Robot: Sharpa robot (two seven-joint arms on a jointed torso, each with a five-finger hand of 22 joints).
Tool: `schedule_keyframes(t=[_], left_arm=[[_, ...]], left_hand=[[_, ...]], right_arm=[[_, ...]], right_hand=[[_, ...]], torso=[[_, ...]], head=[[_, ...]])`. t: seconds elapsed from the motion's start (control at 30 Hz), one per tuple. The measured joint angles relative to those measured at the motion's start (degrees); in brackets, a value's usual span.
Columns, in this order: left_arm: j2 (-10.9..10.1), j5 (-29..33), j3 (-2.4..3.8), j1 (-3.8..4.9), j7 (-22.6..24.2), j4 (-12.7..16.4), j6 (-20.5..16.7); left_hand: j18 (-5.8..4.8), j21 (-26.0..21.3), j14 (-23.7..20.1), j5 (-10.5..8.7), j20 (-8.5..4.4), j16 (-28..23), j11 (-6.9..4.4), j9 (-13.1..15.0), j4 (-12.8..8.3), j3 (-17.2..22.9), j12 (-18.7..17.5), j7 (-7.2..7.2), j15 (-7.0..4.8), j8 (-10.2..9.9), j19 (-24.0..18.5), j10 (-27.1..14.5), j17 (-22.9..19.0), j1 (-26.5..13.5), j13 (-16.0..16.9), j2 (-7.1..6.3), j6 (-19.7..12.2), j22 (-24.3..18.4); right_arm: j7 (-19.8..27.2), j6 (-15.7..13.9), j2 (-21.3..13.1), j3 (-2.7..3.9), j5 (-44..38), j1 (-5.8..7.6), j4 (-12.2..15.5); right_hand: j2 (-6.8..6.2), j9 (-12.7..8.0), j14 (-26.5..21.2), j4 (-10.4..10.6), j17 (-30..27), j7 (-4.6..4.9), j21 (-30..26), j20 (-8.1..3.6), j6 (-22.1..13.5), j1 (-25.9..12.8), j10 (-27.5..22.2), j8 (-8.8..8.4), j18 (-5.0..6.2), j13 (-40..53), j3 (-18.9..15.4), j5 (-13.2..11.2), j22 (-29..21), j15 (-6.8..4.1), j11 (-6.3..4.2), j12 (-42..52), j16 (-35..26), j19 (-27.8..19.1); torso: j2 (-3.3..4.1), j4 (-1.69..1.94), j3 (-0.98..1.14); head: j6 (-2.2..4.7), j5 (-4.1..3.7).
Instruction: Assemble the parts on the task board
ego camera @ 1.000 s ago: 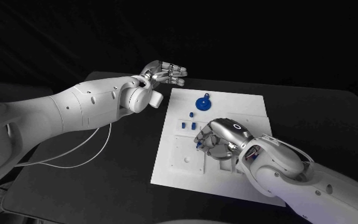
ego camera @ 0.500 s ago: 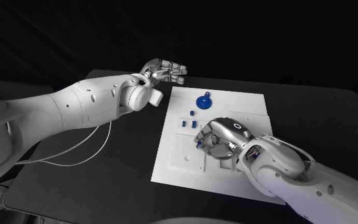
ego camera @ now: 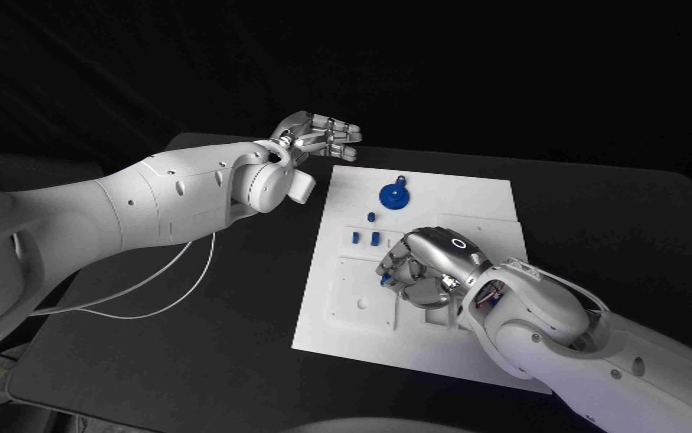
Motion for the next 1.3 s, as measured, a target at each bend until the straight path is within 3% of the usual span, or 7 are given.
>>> schedule_keyframes(t=[0.9, 1.3], left_arm=[[0.0, 0.0, 0.00, -0.03, -0.1, 0.0, 0.3], [0.0, 0.0, 0.00, -0.04, -0.2, -0.1, 0.5]], left_hand=[[0.00, 0.3, 0.0, 0.00, 0.00, 0.0, 0.00, 0.0, 0.2, 0.2, 0.0, 0.00, 0.00, 0.0, 0.0, 0.0, 0.0, 0.0, 0.0, 0.00, 0.0, -0.3], [0.00, 0.5, -0.4, 0.00, 0.06, 0.0, 0.00, 0.0, 0.2, 0.2, 0.0, 0.00, 0.00, 0.0, -0.4, 0.0, 0.0, 0.0, 0.0, 0.00, 0.0, -0.6]], right_arm=[[-0.5, 0.8, 0.2, 0.01, -1.9, -0.16, -0.1], [-0.7, 1.0, 0.8, -0.96, -2.8, -0.06, -0.2]], right_hand=[[-0.10, 0.0, -0.2, -0.1, 0.1, 0.02, -0.6, -0.02, 0.0, -0.1, 0.0, -0.13, 0.03, 0.0, -0.1, 0.0, 1.4, -0.18, 0.01, 0.1, 0.0, 0.4], [-0.10, 0.0, -0.2, -0.4, 0.2, 0.02, -1.4, 0.00, 0.0, -0.1, 0.0, 0.05, 0.57, 0.0, -0.4, -0.1, 2.1, -0.18, 0.01, 0.1, 0.0, 0.6]], torso=[[0.00, 0.02, 0.00], [-0.02, 0.02, -0.03]], head=[[-0.35, 0.01], [-0.48, 0.06]])
